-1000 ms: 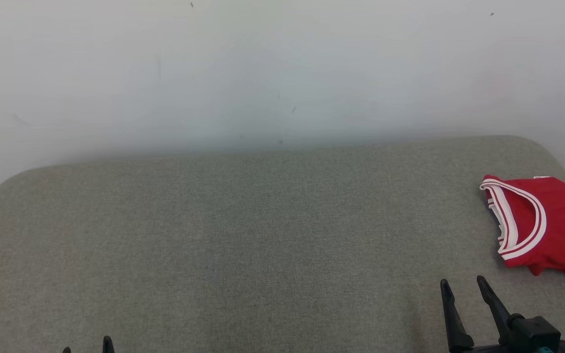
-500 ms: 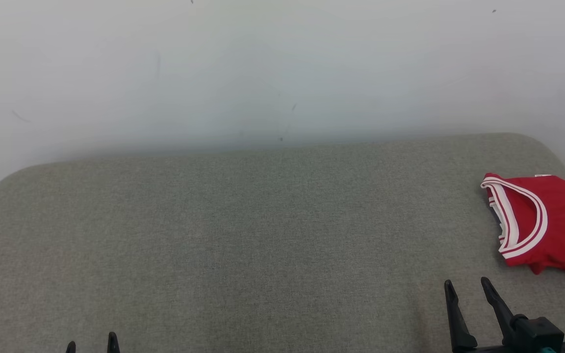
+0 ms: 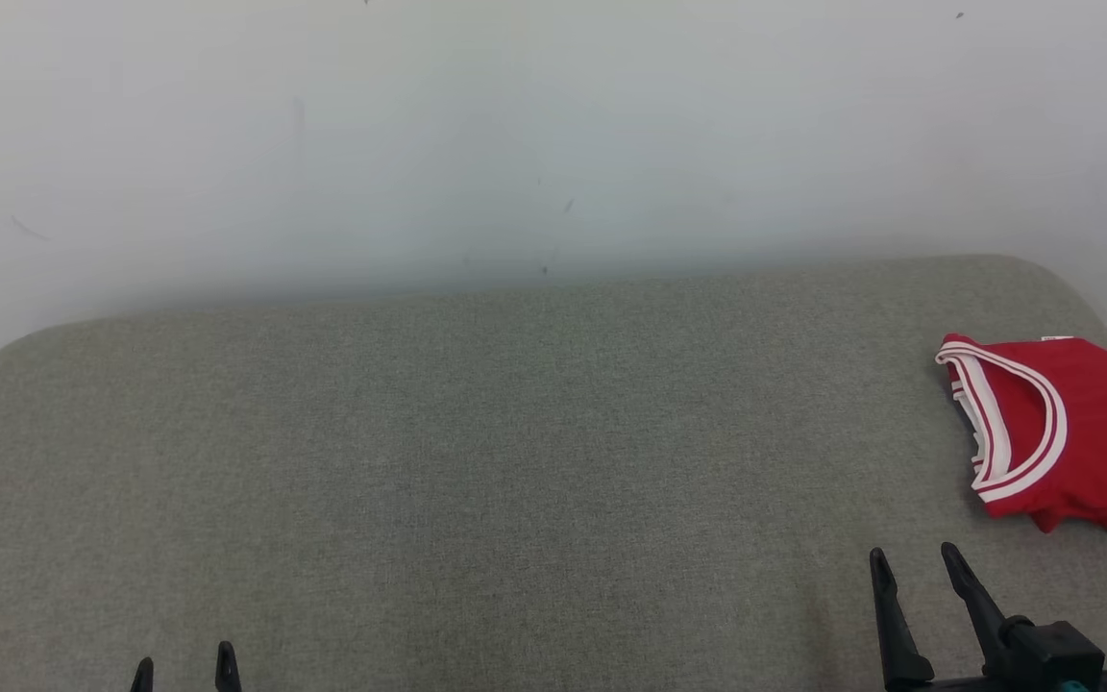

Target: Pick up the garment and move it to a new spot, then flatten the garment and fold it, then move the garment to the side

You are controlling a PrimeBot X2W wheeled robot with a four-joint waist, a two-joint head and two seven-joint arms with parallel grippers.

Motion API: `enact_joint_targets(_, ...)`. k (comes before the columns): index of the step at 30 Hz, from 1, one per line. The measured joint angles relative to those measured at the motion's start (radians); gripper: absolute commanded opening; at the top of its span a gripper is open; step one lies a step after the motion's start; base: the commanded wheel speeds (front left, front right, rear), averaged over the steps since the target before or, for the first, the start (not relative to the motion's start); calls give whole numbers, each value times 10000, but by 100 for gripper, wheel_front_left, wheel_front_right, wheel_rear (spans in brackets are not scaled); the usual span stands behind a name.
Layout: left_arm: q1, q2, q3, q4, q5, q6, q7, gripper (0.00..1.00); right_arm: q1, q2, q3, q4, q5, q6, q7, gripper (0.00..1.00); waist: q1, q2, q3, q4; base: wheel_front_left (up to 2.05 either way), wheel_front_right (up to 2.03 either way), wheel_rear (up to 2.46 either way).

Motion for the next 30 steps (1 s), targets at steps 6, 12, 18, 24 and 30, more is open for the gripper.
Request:
enact_joint_targets(6,8,-4,-6,111,23,-2,4,0,14,15,21,59,8,0,8,0,0,0,-5,23,0,0,0)
enact_joint_targets(12,146,-73,-4,621,-151,-2,182,0,334,107,27,529,219,0,176,0,0,0,5,30,0,0,0)
enact_joint_targets(18,14,-75,21,681,-1336,-17,497,0,292,140,-92,491,1373,0,491,0,0,0,38,55,0,0,0)
enact_joint_targets(24,-148,-73,0,660,-2435,-88,729,0,200,190,-190,389,2445,0,750,0,0,0,71,79,0,0,0)
enact_joint_targets(30,-330,-73,-17,648,-3429,-102,982,0,91,234,-284,301,3496,0,986,0,0,0,103,102,0,0,0)
